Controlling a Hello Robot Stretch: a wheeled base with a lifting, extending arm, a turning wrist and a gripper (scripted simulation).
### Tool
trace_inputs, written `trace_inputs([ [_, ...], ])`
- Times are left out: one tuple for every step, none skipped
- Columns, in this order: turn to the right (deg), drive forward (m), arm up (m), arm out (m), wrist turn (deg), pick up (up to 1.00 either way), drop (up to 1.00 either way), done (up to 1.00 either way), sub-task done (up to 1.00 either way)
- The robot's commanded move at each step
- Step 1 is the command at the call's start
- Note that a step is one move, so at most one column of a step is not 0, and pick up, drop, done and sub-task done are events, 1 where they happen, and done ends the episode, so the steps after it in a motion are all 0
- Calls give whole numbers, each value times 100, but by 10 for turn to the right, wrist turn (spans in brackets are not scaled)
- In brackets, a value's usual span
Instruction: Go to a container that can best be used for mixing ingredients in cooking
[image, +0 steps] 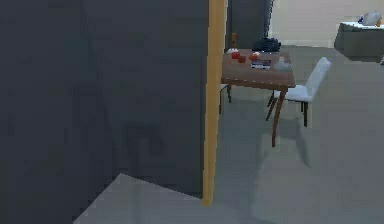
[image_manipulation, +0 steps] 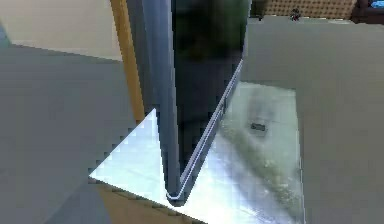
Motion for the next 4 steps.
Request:
trace_inputs([
  [180,0,0,0,0,0,0,0,0],
  [0,100,0,0,0,0,0,0,0],
  [180,0,0,0,0,0,0,0,0],
  [0,70,0,0,0,0,0,0,0],
])
